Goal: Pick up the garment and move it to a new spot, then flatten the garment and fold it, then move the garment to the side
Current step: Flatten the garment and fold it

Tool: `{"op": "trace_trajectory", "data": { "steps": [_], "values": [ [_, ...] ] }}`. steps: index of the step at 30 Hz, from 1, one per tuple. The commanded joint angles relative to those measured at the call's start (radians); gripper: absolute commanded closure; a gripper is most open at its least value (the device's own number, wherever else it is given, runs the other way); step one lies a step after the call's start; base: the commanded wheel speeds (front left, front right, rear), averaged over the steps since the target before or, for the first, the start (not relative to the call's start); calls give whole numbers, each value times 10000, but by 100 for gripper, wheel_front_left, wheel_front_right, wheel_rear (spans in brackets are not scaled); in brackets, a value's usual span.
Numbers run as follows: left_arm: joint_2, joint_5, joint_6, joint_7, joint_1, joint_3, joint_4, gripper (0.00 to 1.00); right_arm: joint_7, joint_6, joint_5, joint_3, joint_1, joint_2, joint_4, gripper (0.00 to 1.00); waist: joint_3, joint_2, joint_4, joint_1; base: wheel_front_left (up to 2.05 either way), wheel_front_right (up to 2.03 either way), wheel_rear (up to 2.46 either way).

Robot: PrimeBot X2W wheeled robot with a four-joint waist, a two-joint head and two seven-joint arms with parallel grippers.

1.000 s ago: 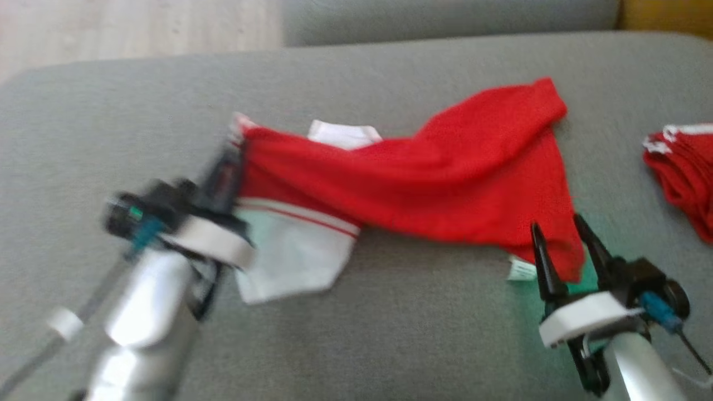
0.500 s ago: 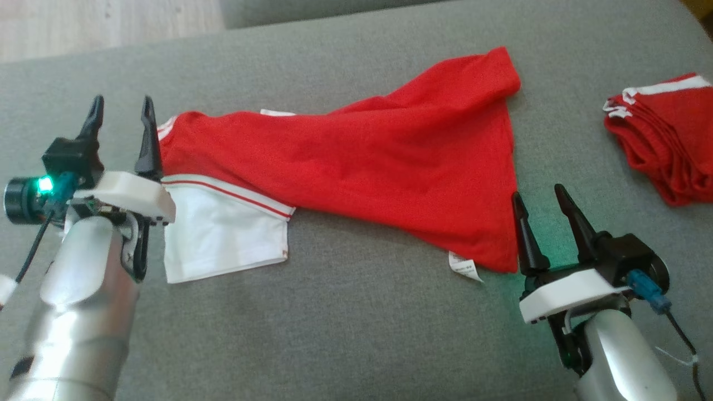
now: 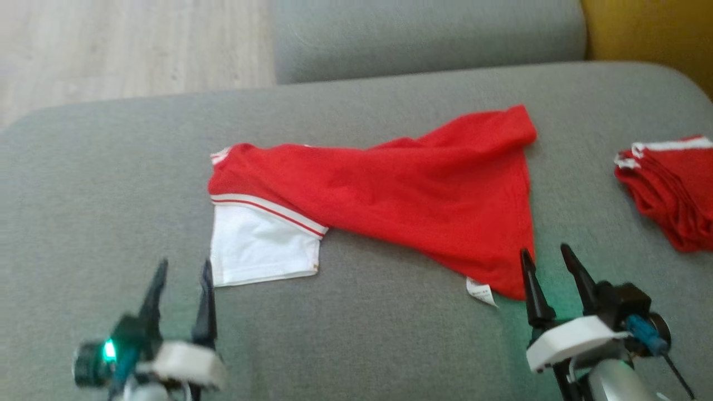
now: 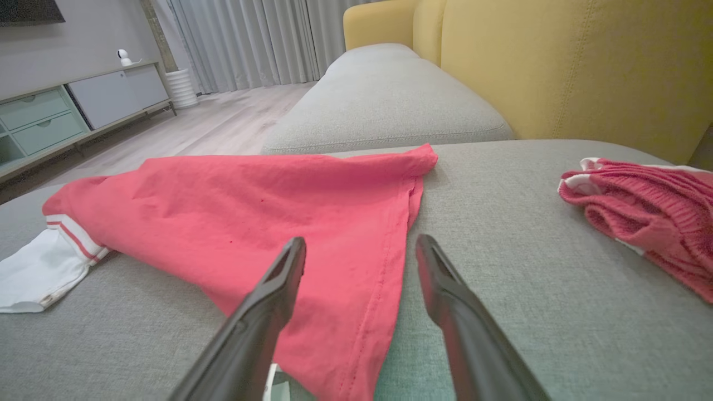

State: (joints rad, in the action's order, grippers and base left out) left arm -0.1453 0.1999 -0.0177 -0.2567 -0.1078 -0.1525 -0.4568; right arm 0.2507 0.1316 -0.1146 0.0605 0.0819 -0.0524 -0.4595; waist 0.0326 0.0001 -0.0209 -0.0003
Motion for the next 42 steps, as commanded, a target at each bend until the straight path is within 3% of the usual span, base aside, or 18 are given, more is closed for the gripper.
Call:
{"op": "trace_trajectory", "data": {
  "steps": [1,8,15,26,36,37,38,39,42],
  "values": [
    [-57,-103,-17,-50,-242,448,443,0,110,-9,-65,201,165,16,257,0,-211,-1,203,3,0,0,0],
    [411,-272,-318,-51,927,944,887,0,111,-9,-247,137,-162,20,89,0,-400,-1,292,3,0,0,0],
    [638,-359,-633,-51,650,1209,556,0,111,-9,-272,203,-151,21,95,0,-213,-1,217,3,0,0,0],
    [743,-285,-891,-51,-1459,1410,-1786,0,111,-9,-170,488,371,21,266,0,1039,-1,-127,3,0,0,0],
    [850,-52,-1013,-51,-2344,1196,-4509,0,111,-9,-135,489,445,22,175,0,1295,-1,-332,3,0,0,0],
    [866,-12,-1039,-51,-2408,1087,-4725,13,111,-9,-139,454,421,22,140,0,1285,-1,-326,3,0,0,0],
    [880,43,-1063,-51,-2462,970,-4925,66,111,-9,-150,430,390,22,89,0,1269,-1,-313,3,0,0,0],
    [892,111,-1085,-51,-2511,847,-5083,100,111,-9,-174,417,355,22,13,0,1253,-1,-297,3,0,0,0],
    [917,320,-1117,-51,-2604,491,-5346,100,111,-9,-267,387,261,22,-270,0,1201,-1,-216,3,0,0,0]
  ]
}}
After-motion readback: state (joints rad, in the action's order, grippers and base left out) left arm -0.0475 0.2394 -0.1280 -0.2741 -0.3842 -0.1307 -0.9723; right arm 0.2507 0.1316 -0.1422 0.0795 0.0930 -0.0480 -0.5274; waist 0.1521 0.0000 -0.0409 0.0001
